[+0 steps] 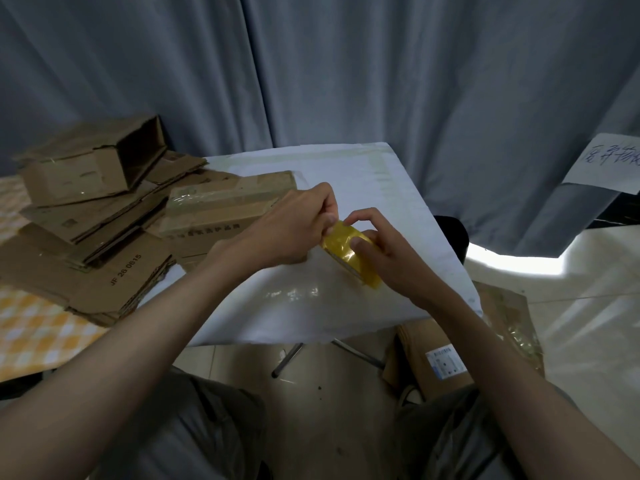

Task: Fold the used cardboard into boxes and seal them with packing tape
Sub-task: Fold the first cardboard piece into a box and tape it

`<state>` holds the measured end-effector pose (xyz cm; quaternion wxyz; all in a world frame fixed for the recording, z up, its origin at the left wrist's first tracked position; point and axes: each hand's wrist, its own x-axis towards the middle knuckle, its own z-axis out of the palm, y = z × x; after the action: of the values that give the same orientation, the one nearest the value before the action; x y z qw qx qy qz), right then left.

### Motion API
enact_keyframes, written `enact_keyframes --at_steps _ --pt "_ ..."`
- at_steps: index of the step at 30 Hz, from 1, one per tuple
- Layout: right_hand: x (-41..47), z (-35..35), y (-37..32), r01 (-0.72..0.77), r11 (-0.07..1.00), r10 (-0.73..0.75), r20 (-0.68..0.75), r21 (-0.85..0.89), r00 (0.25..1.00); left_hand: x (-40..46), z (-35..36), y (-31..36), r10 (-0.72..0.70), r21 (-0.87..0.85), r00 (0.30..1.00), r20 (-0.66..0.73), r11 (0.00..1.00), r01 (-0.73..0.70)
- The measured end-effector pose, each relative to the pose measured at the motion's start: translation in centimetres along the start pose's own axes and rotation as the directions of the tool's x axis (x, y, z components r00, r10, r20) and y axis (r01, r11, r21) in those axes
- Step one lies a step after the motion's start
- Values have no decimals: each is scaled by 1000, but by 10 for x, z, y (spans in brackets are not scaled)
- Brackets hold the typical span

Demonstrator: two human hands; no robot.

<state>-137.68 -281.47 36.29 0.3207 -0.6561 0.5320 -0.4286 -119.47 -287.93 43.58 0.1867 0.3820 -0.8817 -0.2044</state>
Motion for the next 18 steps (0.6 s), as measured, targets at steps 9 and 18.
enact_keyframes --at_steps 9,18 --pt "-12 -5 -6 -21 999 19 57 36 998 0 -8 -8 23 -108 999 29 994 -20" --pt "-30 -8 -10 -41 995 32 103 87 994 -10 -30 -34 -79 -267 997 -16 961 72"
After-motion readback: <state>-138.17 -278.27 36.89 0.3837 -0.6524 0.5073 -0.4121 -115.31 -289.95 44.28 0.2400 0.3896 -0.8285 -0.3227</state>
